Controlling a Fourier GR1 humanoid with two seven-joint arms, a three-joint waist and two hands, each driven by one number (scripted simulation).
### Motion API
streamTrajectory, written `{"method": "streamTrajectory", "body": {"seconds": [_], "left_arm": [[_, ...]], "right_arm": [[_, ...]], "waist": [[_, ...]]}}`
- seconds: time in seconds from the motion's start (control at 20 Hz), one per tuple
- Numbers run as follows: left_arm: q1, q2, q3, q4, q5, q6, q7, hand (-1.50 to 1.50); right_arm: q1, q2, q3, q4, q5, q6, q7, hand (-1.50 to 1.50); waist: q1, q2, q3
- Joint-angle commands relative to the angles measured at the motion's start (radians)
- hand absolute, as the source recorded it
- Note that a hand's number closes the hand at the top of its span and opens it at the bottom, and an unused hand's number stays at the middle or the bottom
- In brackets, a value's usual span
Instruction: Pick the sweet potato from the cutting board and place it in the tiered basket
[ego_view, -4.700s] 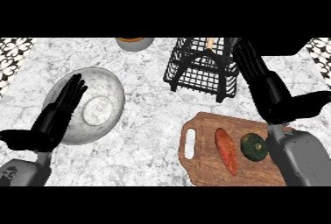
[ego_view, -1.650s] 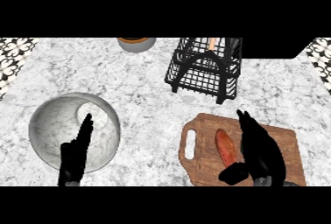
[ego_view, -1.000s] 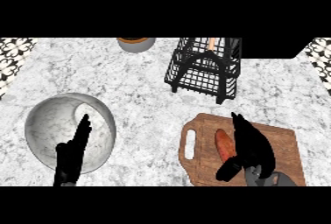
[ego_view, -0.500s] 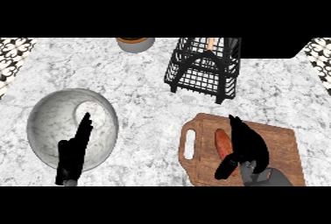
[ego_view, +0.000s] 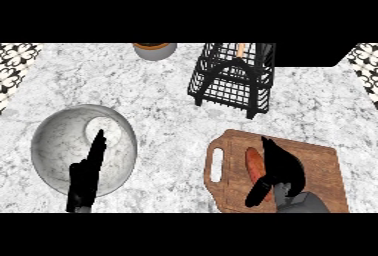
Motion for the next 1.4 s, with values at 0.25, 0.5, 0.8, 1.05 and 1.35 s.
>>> {"method": "streamTrajectory", "body": {"seconds": [0.25,0.5,0.8,1.05,1.35], "left_arm": [[-0.023,-0.059,0.012,0.073,-0.031,0.008,-0.002,0.0],[0.018,0.007,0.075,-0.004,-0.009,-0.078,0.001,0.0],[-0.007,-0.022,0.06,-0.013,-0.043,-0.053,0.054,0.0],[0.064,-0.032,0.037,-0.06,-0.057,-0.064,0.024,0.0],[0.055,-0.021,0.07,-0.043,-0.037,-0.084,0.025,0.0]], "right_arm": [[0.008,0.059,-0.013,0.1,0.079,0.002,0.031,1.5],[0.02,0.072,-0.031,0.119,0.113,-0.031,-0.102,1.5],[-0.023,0.054,0.047,0.195,0.274,-0.074,-0.163,1.5],[-0.047,-0.135,-0.067,0.095,0.2,-0.011,-0.389,1.5],[-0.046,-0.296,-0.223,0.105,0.076,-0.079,-0.732,1.5]], "waist": [[-0.001,0.004,-0.002],[0.001,0.002,-0.002],[0.002,0.003,-0.001],[0.002,0.002,-0.001],[0.001,0.002,-0.001]]}}
